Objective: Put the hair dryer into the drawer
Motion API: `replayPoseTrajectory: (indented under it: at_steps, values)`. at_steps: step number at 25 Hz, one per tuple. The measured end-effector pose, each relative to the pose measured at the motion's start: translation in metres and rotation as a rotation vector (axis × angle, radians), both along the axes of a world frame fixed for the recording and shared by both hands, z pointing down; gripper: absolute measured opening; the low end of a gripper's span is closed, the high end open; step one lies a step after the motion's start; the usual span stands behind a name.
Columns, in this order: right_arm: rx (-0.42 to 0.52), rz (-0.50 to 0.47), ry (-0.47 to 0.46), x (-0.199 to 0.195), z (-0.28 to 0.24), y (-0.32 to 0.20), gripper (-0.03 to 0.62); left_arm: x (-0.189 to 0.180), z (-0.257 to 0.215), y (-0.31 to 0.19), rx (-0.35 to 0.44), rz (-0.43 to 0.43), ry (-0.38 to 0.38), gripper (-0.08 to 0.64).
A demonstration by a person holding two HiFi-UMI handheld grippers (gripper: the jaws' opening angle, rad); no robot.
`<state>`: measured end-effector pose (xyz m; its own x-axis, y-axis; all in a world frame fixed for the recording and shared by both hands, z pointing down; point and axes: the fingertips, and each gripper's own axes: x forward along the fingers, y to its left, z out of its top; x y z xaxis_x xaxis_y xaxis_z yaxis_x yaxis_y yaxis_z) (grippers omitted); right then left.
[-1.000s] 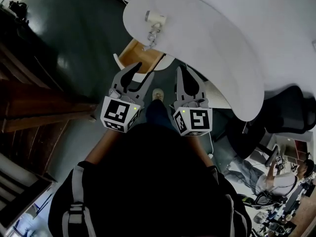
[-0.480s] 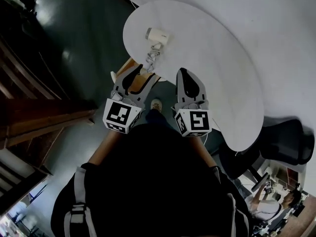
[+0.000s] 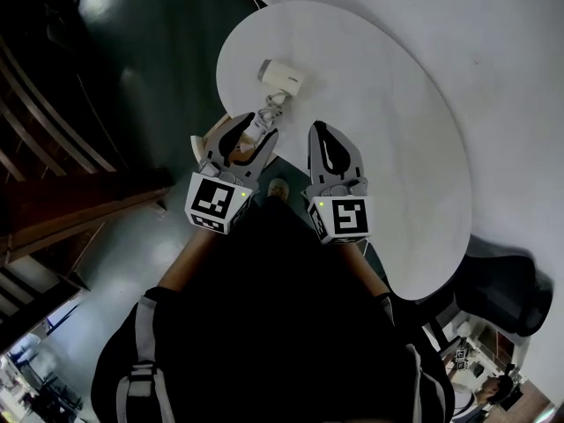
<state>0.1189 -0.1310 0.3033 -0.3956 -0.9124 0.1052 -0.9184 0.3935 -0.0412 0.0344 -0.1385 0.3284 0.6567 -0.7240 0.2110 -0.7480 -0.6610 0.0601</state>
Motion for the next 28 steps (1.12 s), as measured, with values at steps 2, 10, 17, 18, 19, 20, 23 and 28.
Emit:
replayPoseTrajectory:
  at_steps: [2,10,17,18,19,20,23,28]
  values:
    - [-0.021,-0.005,-0.01,0.001,0.007,-0.006,0.025,0.004,0.007,-0.009,-0.02,0.002,-0.014,0.198]
    - [-0.067,-0.029,-0.023,0.001,0.028,-0.027,0.025,0.011,0.053,-0.039,-0.143,0.012,-0.053,0.216]
    - [-0.121,-0.012,-0.024,0.003,0.071,-0.035,0.025,0.02,0.108,-0.049,-0.241,0.052,-0.118,0.225]
    - [-0.13,-0.007,-0.025,0.003,0.077,-0.036,0.025,0.02,0.117,-0.05,-0.251,0.056,-0.129,0.227]
    - [-0.138,-0.002,-0.023,0.002,0.083,-0.038,0.025,0.019,0.125,-0.051,-0.26,0.061,-0.139,0.227]
    - [-0.147,0.001,-0.022,0.001,0.087,-0.039,0.025,0.018,0.131,-0.053,-0.269,0.065,-0.15,0.23]
    - [-0.171,0.009,-0.015,-0.004,0.099,-0.046,0.025,0.016,0.146,-0.06,-0.304,0.071,-0.18,0.239]
    - [-0.2,0.021,-0.013,-0.001,0.118,-0.049,0.025,0.021,0.173,-0.064,-0.359,0.091,-0.215,0.256]
